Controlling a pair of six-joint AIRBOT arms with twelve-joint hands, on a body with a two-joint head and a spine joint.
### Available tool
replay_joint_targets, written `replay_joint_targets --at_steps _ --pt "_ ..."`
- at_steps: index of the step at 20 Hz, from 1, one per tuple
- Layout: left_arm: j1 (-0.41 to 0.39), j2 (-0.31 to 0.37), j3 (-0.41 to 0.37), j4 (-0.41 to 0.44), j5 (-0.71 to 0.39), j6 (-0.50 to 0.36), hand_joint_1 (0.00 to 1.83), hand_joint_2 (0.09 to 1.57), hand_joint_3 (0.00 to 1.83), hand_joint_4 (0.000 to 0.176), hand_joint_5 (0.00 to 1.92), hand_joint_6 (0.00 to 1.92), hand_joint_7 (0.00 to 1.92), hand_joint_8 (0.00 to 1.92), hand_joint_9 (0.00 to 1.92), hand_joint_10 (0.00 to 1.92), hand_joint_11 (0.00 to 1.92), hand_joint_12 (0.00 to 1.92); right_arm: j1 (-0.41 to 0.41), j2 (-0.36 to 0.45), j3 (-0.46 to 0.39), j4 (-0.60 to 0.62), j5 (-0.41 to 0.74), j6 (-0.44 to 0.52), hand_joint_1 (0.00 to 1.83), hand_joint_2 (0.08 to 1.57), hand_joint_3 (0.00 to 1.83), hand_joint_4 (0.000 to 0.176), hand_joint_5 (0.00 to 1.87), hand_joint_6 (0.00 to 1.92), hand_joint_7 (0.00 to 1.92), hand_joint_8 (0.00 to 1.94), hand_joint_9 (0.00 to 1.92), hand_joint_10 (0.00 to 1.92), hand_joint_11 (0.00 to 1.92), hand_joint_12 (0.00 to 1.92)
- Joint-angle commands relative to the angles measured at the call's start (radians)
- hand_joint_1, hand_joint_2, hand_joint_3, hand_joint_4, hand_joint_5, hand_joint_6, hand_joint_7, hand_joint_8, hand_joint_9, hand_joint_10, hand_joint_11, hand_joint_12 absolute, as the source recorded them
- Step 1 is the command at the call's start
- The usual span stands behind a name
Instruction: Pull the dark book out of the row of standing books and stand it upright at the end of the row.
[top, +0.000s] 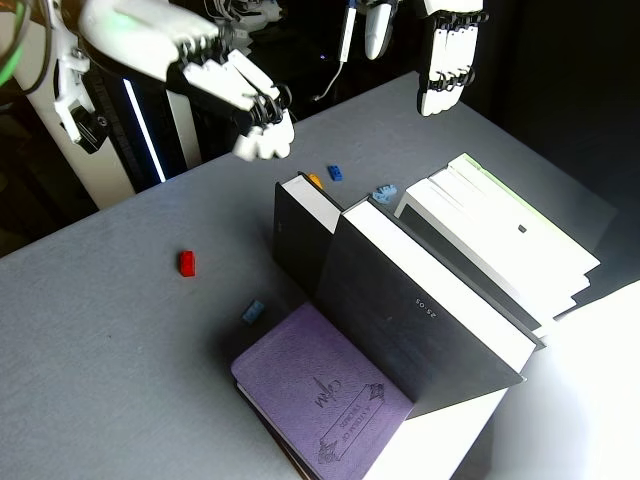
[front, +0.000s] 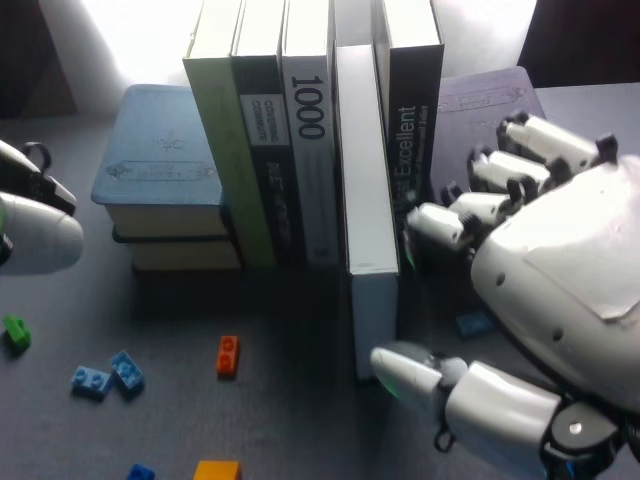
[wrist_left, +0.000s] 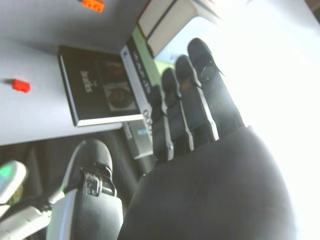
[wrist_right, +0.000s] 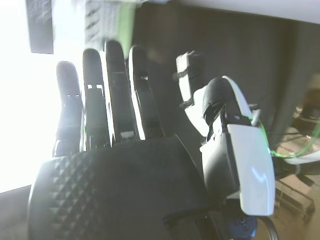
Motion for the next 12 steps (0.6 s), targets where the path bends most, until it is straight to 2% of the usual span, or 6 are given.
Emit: replay_joint_targets --at_steps 1,2,3,5,7,12 --pt "-0.014 0.009 -0.004 0.026 -0.084 -0.001 0.14 1.33 0.00 0.000 0.53 0.01 0.64 0.01 0.66 0.02 0.33 0.86 0.002 0.007 -0.008 -0.093 0.039 0.004 0.06 1.24 0.00 0.000 0.50 1.20 0.57 1.11 0.39 1.52 0.05 1.92" --pt "-0.014 0.009 -0.004 0.026 -0.084 -0.001 0.19 1.33 0.00 0.000 0.72 0.02 0.87 0.04 0.89 0.09 0.47 1.06 -0.009 0.007 -0.008 -0.093 0.032 0.004 0.10 1.26 0.01 0.000 0.69 1.42 0.71 1.51 0.52 1.73 0.18 1.92" --pt "-0.014 0.009 -0.004 0.026 -0.084 -0.001 0.19 1.33 0.00 0.000 0.72 0.02 0.87 0.04 0.89 0.09 0.47 1.06 -0.012 0.007 -0.007 -0.093 0.029 0.005 0.10 1.26 0.01 0.000 0.69 1.42 0.71 1.51 0.52 1.73 0.18 1.92" --pt "-0.014 0.009 -0.004 0.025 -0.084 -0.001 0.18 1.35 0.00 0.000 0.99 0.01 0.97 0.34 0.77 0.90 0.52 1.37 -0.021 0.006 0.000 -0.094 0.018 0.008 0.01 1.29 0.01 0.000 0.71 1.75 0.75 1.82 0.64 1.92 0.37 1.92" --pt "-0.014 0.009 -0.005 0.023 -0.084 -0.001 0.20 1.33 0.00 0.000 1.05 0.02 0.94 0.68 0.77 1.07 0.54 1.41 -0.023 0.006 0.008 -0.095 0.013 0.010 0.01 1.29 0.01 0.000 0.74 1.81 0.77 1.85 0.68 1.92 0.40 1.92" --pt "-0.014 0.009 -0.005 0.021 -0.084 -0.001 0.17 1.34 0.00 0.000 1.04 0.01 0.90 0.75 0.78 1.05 0.54 1.39 -0.033 0.004 0.019 -0.098 0.012 0.014 0.00 1.30 0.01 0.000 0.72 1.79 0.75 1.85 0.67 1.92 0.40 1.92"
